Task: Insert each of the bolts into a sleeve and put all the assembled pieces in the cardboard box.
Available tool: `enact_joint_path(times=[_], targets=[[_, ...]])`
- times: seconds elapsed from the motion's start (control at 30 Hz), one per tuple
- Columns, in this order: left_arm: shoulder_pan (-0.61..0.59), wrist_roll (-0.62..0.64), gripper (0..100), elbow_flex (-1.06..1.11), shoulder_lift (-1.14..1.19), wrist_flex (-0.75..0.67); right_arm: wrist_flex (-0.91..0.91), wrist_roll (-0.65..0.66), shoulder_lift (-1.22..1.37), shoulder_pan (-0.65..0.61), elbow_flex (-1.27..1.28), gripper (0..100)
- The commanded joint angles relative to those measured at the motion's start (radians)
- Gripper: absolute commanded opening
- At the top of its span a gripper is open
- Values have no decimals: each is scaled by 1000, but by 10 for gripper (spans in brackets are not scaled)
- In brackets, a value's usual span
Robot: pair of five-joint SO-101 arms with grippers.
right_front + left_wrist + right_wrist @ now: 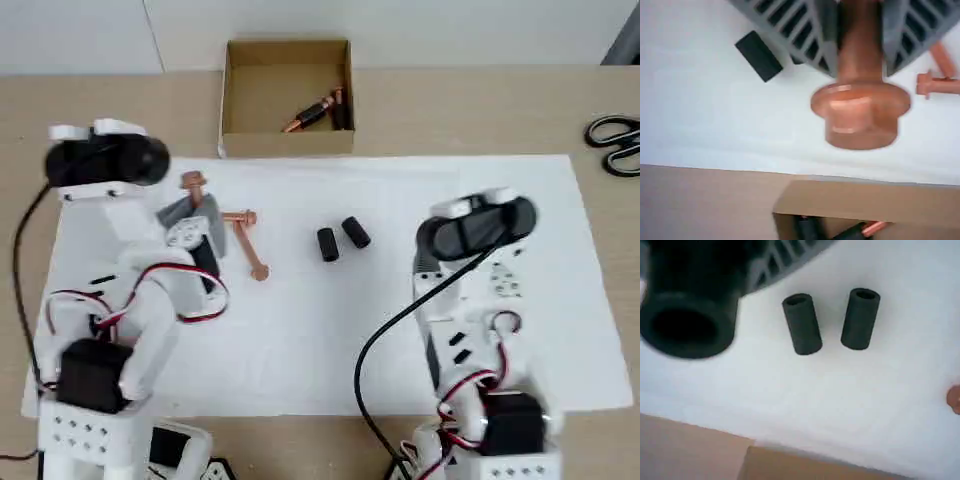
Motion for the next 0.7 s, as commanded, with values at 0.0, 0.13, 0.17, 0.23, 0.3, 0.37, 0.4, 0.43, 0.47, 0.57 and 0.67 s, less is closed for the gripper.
enact_joint_path(times=[0.0,0.13,0.17,0.23,0.3,0.37,0.4,0.43,0.47,0.57,0.67], targets=[[38,-5,6,44,-25,-118,-102,3,-136,-48,178,4],[69,-3,6,90,-26,-221,-165,5,-300,-131,305,4],[75,-3,6,99,-26,-239,-179,5,-334,-151,334,4],[92,-3,6,117,-28,-264,-203,5,-366,-183,388,4],[106,-3,6,136,-28,-288,-219,5,-358,-213,417,4],[126,-3,6,157,-28,-308,-220,3,-351,-240,430,4],[137,-3,6,170,-28,-321,-219,-5,-351,-251,431,4],[147,-3,6,183,-28,-331,-219,-28,-351,-259,431,4],[158,-3,6,200,-28,-345,-219,-55,-351,-265,431,4],[199,-3,6,259,-28,-404,-216,-120,-351,-275,433,4],[244,-3,6,320,-28,-503,-211,-132,-351,-283,434,4]])
